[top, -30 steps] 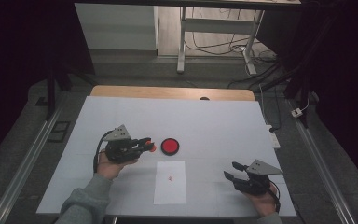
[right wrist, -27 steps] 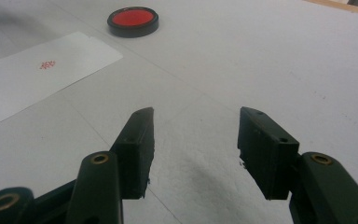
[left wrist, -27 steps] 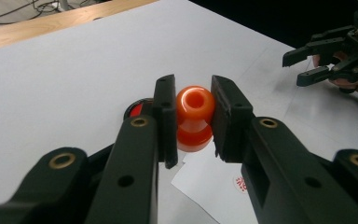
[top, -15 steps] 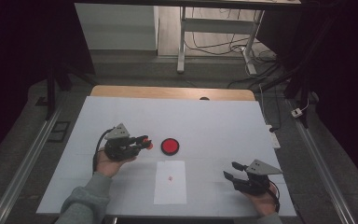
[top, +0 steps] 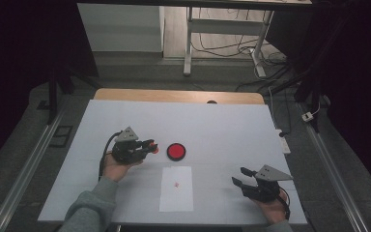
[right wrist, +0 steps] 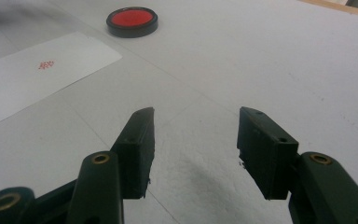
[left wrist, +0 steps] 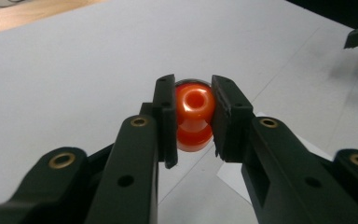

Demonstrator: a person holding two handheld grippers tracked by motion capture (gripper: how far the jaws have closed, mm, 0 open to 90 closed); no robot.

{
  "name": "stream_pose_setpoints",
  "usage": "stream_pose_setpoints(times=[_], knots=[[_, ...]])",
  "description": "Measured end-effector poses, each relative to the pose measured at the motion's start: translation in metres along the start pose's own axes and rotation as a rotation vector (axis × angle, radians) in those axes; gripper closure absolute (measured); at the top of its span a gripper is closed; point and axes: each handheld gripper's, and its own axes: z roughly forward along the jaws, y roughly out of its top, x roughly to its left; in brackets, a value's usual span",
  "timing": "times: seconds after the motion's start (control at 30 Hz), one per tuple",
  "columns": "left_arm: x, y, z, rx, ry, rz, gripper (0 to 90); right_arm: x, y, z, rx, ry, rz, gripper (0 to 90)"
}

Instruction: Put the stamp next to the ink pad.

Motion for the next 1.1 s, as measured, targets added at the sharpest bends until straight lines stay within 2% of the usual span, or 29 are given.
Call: stream_pose_setpoints(times=[0.4,0.8,1.1], knots=[[0.010,-0.007,0.020,0.051,0.042,-0.019,72.3,0.000,0.000,0.001,0.008,-0.005,-0.003,46.2],[0.010,-0.015,0.036,0.105,0.045,-0.015,72.2,0.000,0.000,0.002,0.018,-0.010,0.005,46.3],[0.005,-0.019,0.049,0.147,0.041,0.024,72.1,0.000,0.000,0.002,0.023,-0.009,0.004,46.3]])
